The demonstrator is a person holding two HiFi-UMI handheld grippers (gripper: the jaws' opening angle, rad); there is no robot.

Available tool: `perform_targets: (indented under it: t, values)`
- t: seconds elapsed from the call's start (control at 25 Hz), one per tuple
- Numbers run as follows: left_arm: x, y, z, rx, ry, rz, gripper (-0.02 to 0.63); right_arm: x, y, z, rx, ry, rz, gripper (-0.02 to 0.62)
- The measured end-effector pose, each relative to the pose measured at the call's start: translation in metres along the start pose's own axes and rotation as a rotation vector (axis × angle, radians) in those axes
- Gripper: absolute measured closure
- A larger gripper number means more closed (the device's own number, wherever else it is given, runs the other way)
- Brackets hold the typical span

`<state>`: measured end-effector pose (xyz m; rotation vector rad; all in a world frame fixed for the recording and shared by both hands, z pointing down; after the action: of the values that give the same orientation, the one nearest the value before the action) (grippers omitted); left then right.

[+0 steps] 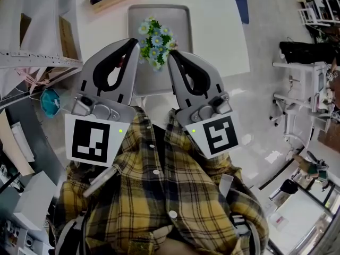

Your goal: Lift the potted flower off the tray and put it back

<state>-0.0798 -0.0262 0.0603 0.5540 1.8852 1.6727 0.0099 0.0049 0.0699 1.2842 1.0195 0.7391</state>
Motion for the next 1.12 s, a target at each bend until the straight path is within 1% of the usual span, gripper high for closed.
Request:
perform_targets:
  t: [0.16,0.44,0.6,0.72,0.88,1.12]
  values:
    - [-0.011,-0.001,-0.001,0.000,-0.006,-0.010,0.597,-0.005,-0.003,0.012,0.004,-0.005,0.000,0.597]
    - [-0.028,0.000,-0.005,0.000,-0.054,-0.010,0.597,-0.012,-0.006,0.032,0.022,-0.035,0.001,0.597]
    - [-0.032,0.003,-0.002,-0.003,-0.068,-0.014,0.597,-0.011,-0.007,0.042,0.044,-0.036,0.032,0.597]
    - [-0.033,0.009,-0.004,-0.003,-0.080,-0.027,0.597,-0.012,0.000,0.044,0.025,-0.044,0.016,0.597]
    - [-0.036,0.021,-0.005,-0.003,-0.080,-0.066,0.597,-0.013,0.012,0.051,0.014,-0.046,0.008,0.597]
    - [-0.039,0.039,-0.009,0.012,-0.084,-0.101,0.595,-0.018,0.028,0.052,-0.029,-0.074,-0.018,0.597]
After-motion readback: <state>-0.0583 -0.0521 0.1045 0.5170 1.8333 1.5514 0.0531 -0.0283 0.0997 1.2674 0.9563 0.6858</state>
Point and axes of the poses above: the fingertips, and each gripper's own axes: x backward along the fingers, z to its right, y out of its underside, the point moved 3 cm from there along x, backward along the fingers, and after that the axes turned 4 degrees about y, right-handed, at the moved point
